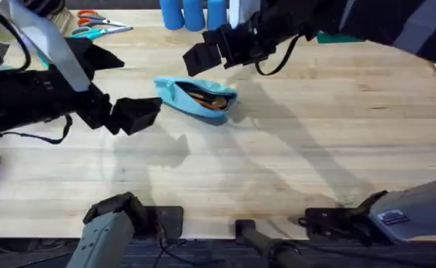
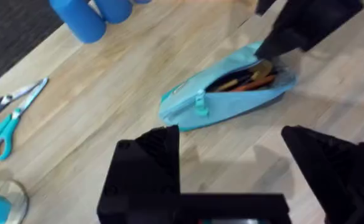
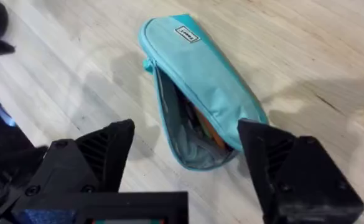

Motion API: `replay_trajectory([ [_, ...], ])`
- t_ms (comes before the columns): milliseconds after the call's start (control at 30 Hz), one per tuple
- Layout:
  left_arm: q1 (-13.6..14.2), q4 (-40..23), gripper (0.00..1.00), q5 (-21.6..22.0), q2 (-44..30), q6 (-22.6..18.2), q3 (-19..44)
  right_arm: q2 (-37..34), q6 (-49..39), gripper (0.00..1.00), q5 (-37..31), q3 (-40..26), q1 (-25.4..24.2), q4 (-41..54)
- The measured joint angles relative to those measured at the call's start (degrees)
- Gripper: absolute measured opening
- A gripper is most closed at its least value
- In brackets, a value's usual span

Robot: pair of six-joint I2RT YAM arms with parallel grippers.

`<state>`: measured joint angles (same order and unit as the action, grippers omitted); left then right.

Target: Unzip the bag, pick up the pens from the table one at a time and place them inside, then zip the bag closed.

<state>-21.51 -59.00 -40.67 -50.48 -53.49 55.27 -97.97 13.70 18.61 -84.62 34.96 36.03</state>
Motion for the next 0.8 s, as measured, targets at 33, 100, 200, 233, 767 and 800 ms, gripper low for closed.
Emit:
replay_trajectory([
  [33,-0.88,0.0,0.993,-0.02,-0.52,-0.48,0.0,0.0,0.0,0.998,-0.01,0.0,0.0,0.0],
  [100,-2.97,-0.07,0.993,-0.24,-2.14,-1.72,0.0,0.0,0.02,0.998,-0.02,0.0,0.0,0.02],
  [200,-6.34,-1.51,0.993,-1.81,-5.14,-4.87,0.0,0.0,0.02,0.998,0.0,0.0,0.0,0.0],
  [233,-7.46,-2.24,0.993,-2.58,-6.14,-6.32,0.0,0.0,0.02,0.998,0.0,0.0,0.0,0.02],
  [767,-16.57,-10.38,0.993,-12.85,-23.67,-34.32,0.0,0.0,0.04,0.998,-0.02,0.0,0.0,0.0],
  [800,-16.57,-10.43,0.993,-13.07,-24.8,-35.62,0.0,0.0,0.02,0.998,-0.02,0.0,0.0,0.0],
])
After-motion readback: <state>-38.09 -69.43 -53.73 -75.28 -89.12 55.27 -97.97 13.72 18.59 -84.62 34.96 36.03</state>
